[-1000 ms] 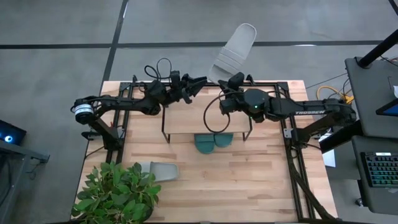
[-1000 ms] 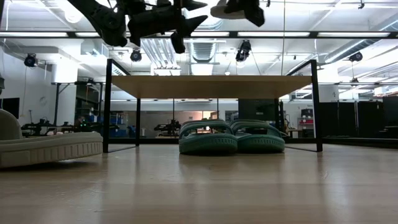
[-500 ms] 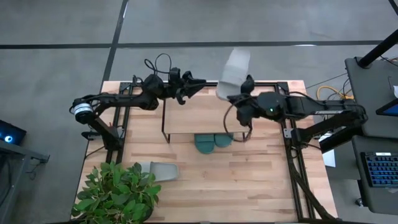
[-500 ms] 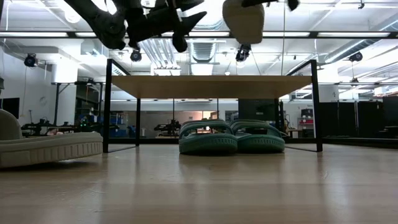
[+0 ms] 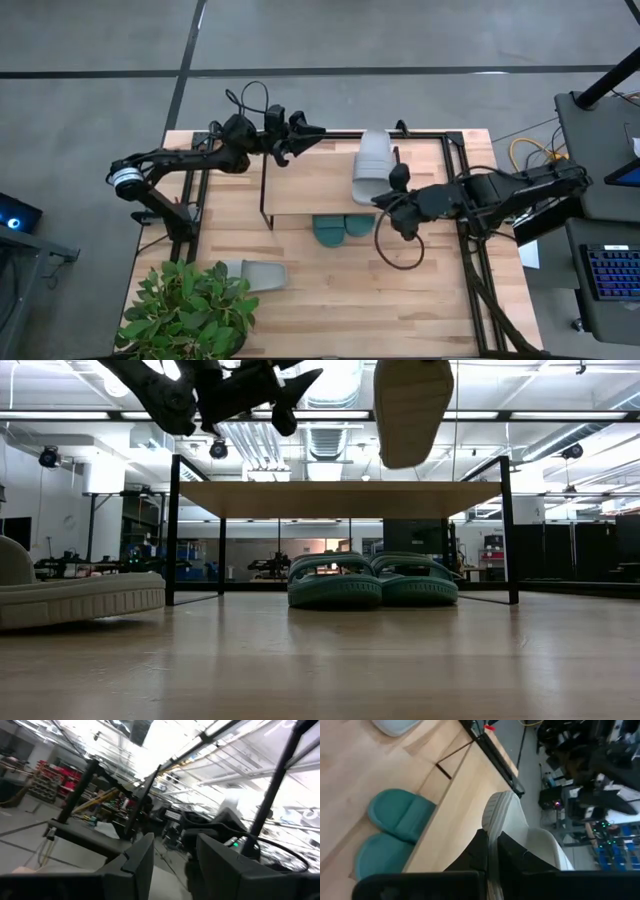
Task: Pick and place slides into the shelf
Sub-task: Put the right gray slides on the shelf
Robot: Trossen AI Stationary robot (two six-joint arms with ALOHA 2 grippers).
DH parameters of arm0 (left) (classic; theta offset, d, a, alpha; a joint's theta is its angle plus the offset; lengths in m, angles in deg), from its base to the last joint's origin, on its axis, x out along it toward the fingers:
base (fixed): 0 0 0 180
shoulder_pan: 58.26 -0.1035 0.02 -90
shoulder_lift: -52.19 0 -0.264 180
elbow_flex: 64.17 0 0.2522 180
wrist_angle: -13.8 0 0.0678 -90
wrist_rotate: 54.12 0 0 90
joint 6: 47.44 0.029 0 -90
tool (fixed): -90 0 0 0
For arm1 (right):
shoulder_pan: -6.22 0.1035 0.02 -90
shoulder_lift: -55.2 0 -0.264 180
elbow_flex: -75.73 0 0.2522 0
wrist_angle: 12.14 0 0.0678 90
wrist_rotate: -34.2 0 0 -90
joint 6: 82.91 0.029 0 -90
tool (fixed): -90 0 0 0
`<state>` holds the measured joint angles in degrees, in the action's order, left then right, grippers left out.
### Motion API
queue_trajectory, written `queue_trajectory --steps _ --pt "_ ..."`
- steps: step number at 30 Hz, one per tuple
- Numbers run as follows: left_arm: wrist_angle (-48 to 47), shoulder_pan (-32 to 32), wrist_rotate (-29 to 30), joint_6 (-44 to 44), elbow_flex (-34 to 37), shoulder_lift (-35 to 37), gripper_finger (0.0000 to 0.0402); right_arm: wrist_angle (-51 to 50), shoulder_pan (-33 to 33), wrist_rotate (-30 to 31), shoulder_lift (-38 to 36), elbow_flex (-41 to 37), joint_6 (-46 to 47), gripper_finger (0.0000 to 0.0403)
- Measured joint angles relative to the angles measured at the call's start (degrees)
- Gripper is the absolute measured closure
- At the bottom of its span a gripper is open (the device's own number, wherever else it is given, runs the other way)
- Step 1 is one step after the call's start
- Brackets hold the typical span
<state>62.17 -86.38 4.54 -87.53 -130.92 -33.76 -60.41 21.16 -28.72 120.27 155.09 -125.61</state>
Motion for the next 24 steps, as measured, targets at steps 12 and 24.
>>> queue_trajectory --steps 12,24 --pt "-3.1 -0.7 -6.2 0.0 0.0 2.5 0.0269 3.2 1.0 -1.5 0.0 -4.1 0.3 0.0392" --pt "-11.8 -0.8 -5.9 1.9 2.2 4.5 0.0269 3.4 1.1 -5.2 -0.1 -11.2 2.6 0.0392"
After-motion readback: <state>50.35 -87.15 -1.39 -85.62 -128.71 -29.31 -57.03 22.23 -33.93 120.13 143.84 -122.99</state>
